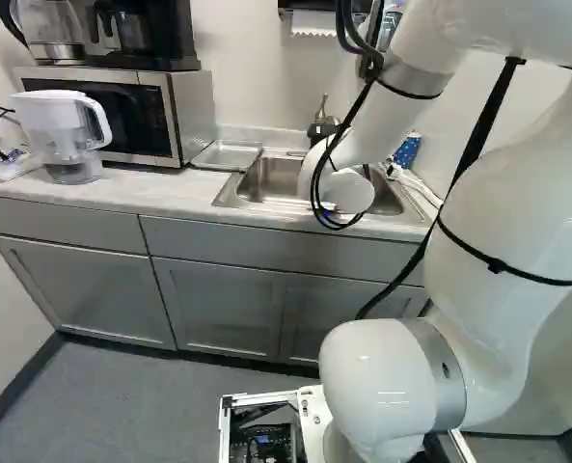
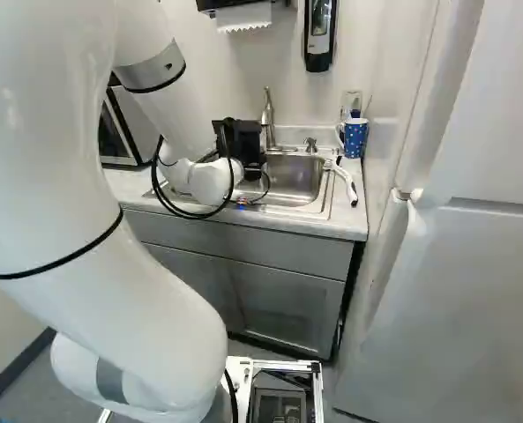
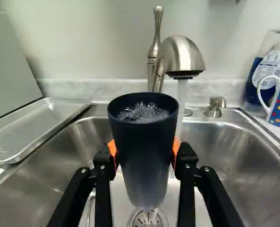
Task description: Rinse the cup and place it in the tray
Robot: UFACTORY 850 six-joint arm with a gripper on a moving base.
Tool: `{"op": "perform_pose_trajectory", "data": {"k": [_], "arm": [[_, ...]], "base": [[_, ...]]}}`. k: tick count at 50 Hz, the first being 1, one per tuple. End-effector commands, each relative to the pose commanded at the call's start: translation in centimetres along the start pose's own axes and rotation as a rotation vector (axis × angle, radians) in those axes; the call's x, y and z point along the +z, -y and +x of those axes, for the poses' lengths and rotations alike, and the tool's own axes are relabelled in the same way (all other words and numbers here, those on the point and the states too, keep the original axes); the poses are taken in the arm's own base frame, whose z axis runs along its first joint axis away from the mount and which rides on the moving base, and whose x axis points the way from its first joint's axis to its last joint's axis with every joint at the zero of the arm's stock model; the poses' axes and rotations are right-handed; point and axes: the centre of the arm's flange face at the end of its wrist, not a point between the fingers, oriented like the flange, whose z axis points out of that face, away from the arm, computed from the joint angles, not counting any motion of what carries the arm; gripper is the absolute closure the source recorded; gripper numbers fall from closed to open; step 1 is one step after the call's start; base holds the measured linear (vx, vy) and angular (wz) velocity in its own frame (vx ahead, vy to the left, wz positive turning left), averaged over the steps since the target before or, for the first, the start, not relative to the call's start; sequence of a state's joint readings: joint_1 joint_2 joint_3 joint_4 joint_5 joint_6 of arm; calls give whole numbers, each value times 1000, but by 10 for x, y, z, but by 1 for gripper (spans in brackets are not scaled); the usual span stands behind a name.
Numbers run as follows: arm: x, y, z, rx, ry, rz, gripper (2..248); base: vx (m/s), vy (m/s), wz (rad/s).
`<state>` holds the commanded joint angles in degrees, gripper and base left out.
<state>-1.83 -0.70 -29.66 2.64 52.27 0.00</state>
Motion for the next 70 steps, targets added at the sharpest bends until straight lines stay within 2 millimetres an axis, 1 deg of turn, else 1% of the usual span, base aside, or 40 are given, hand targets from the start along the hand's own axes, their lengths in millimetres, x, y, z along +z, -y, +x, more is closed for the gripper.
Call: {"op": "perform_pose_trajectory", "data": {"k": [25,70], "arm": [[-6,36,24,-8,-53,82,125],[-17,100,56,-26,-20,229,125]], "base": [[0,0,0],[0,0,0]]}}
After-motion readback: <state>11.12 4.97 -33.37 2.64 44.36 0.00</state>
